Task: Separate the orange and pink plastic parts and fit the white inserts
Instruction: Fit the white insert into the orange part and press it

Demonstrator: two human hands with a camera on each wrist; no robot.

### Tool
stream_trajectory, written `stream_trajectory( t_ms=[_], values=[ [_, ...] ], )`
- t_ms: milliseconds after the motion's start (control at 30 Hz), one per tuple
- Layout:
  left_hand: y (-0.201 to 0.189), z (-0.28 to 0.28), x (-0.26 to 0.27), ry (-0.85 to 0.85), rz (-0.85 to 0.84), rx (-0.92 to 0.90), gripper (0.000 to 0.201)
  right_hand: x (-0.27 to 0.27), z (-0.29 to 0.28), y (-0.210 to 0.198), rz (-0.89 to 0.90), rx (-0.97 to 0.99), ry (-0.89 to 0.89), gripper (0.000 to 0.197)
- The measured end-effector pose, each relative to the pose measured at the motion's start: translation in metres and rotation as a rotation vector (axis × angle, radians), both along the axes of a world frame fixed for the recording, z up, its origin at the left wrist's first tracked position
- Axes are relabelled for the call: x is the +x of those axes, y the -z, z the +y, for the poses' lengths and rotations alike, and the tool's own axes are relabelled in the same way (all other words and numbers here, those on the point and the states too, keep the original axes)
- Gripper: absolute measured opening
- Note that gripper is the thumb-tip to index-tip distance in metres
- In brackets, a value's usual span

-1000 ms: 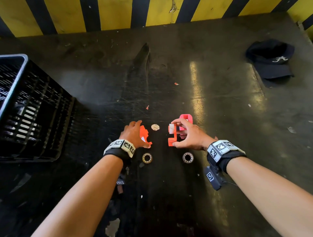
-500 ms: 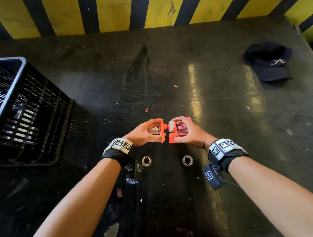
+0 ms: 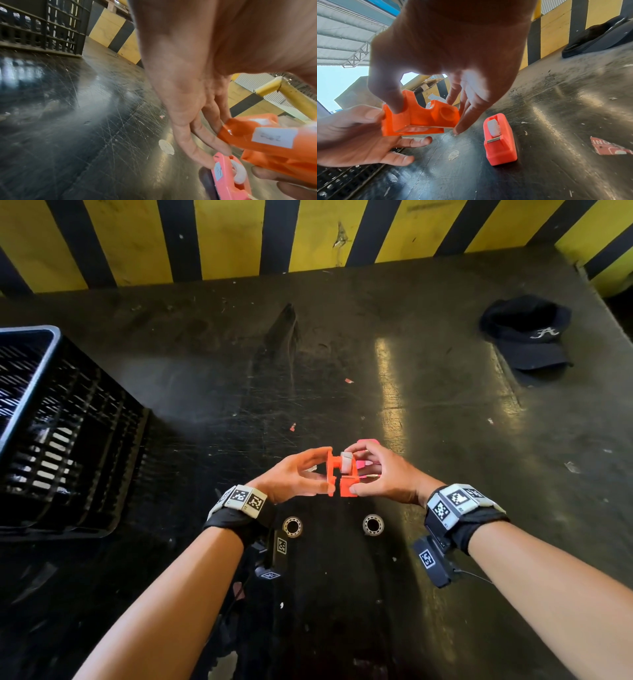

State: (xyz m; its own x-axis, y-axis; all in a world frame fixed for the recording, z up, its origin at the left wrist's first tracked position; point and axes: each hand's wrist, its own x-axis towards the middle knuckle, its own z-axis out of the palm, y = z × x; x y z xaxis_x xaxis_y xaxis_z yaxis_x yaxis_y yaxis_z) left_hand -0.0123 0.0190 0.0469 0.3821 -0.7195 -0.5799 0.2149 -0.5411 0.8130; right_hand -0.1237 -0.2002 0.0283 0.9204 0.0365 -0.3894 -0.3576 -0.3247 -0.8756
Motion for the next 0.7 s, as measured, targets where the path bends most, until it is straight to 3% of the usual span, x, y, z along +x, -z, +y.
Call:
stream_trajectory(
  t_ms=[200,333,633,700],
  values=[
    [-0.004,0.001,-0.005,-0.037,0.039,-0.012,0.105,0.0,0.004,-0.004,-0.003,0.058,0.002,0.067],
    [-0.005,0.002,-0.007,-0.013,0.052,0.003,0.108,-0.001,0.006,-0.004,0.013,0.059,-0.004,0.075],
    [-0.01,0.002,-0.003,0.051,0.024,0.021,0.089,-0.003,0.008,-0.006,0.016,0.085,0.01,0.071],
    [-0.013,0.002,-0.004,0.016,-0.007,0.021,0.093,-0.004,0.006,-0.005,0.008,0.078,0.021,0.071]
  ],
)
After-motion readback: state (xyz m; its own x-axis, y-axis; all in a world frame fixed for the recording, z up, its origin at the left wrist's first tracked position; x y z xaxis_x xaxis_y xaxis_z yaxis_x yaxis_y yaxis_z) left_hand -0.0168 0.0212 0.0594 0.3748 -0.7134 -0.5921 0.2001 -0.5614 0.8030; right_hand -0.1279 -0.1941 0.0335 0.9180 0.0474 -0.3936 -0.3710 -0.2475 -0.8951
